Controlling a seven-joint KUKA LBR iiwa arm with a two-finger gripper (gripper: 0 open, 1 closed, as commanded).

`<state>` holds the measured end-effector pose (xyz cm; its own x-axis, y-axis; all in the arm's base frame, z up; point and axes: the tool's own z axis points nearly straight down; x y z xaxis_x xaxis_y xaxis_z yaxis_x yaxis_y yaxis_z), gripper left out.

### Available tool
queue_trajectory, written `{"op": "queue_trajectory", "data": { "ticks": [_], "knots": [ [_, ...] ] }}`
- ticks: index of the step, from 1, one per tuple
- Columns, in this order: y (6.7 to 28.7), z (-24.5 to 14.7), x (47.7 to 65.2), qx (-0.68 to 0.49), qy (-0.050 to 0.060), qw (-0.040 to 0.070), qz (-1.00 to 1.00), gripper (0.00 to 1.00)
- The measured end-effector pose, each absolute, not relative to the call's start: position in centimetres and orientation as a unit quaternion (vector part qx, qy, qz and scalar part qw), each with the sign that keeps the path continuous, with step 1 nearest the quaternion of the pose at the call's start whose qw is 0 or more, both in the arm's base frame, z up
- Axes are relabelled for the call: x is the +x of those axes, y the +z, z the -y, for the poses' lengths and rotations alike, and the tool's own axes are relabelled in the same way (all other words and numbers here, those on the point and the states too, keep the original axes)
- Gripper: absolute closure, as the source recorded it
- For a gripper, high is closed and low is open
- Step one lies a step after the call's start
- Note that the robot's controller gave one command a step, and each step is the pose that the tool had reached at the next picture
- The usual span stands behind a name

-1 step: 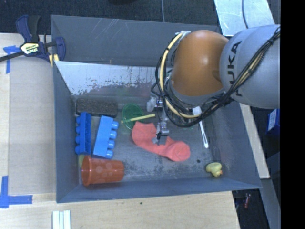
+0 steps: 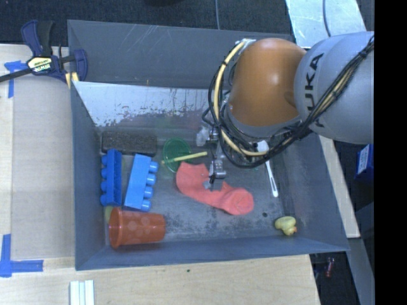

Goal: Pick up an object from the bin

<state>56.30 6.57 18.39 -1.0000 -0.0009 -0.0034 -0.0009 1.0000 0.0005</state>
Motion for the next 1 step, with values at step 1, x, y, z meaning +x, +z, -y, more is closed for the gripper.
{"op": "queue_trajectory", "data": {
  "ticks": [1],
  "knots": [
    [13.2,-3.2,57.05,0.035,0.001,0.005,-0.999,0.0]
  ]
}}
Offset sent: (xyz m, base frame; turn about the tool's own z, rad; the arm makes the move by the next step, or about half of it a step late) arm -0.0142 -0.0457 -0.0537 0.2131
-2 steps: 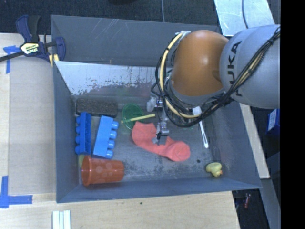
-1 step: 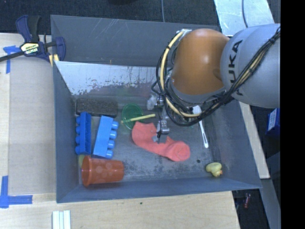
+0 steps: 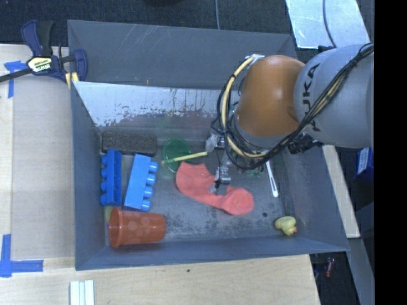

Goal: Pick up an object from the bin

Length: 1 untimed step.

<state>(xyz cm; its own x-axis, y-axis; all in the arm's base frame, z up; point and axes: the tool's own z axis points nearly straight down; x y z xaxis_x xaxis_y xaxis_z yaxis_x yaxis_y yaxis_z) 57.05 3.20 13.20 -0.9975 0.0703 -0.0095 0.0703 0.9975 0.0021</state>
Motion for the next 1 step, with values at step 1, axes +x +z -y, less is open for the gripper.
{"op": "queue_trajectory", "data": {
  "ticks": [1],
  "knots": [
    [10.75,-2.12,55.91,0.068,0.0,0.0,-0.998,0.0]
  ]
}}
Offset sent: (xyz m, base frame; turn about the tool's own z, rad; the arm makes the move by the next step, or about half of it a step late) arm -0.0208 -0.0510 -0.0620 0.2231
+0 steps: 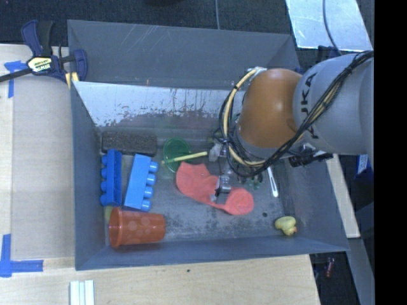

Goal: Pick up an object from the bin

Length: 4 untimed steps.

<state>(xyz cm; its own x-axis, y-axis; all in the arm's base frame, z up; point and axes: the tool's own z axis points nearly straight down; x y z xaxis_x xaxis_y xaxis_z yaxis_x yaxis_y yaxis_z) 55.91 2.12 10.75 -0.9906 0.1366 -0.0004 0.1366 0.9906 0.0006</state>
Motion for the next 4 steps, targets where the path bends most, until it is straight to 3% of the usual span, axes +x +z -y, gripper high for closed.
{"op": "queue_trajectory", "data": {
  "ticks": [1,2,3,4],
  "knots": [
    [8.3,0.8,55.4,0.134,0.001,0.005,-0.991,0.0],
    [7.6,1.7,55.4,0.137,0.002,0.007,-0.991,1.0],
    [7.9,1.5,55.4,0.135,0.002,0.008,-0.991,1.0],
    [13.7,1.7,54.3,0.13,0.002,0.004,-0.991,1.0]
  ]
}}
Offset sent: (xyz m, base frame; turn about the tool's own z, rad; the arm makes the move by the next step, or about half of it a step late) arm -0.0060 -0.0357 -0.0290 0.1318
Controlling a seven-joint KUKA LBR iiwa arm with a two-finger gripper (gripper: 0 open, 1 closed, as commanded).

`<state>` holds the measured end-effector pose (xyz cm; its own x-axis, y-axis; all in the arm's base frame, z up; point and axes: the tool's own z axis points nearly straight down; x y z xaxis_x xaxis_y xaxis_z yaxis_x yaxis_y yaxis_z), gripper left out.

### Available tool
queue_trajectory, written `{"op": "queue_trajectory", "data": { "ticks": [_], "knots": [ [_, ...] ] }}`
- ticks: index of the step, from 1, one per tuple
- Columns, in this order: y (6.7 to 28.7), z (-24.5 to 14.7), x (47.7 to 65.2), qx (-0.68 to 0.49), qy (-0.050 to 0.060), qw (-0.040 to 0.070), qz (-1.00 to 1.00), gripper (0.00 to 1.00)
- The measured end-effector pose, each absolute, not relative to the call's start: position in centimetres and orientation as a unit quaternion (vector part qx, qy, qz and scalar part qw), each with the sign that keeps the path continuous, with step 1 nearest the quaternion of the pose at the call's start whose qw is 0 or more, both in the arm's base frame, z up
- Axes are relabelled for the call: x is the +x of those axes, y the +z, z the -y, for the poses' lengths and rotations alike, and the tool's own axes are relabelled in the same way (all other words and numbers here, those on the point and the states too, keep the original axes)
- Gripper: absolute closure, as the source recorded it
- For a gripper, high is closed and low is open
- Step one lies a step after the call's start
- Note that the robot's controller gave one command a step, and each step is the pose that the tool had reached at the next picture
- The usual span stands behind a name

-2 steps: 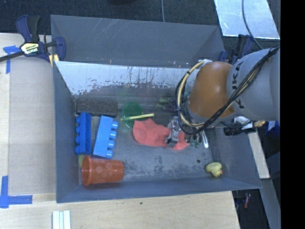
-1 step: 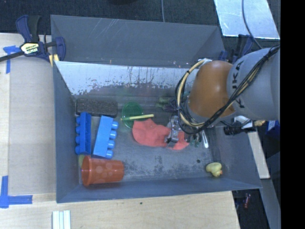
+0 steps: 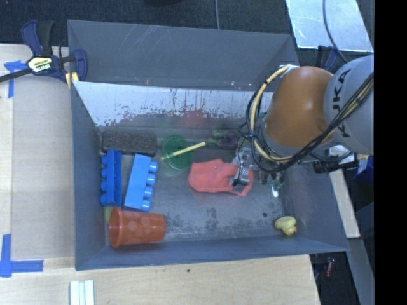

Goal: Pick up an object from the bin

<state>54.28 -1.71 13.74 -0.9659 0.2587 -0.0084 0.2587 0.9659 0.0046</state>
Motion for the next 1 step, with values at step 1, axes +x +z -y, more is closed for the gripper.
{"op": "queue_trajectory", "data": {
  "ticks": [1],
  "knots": [
    [20.65,1.81,54.09,0.129,0.002,0.005,-0.992,1.0]
  ]
}}
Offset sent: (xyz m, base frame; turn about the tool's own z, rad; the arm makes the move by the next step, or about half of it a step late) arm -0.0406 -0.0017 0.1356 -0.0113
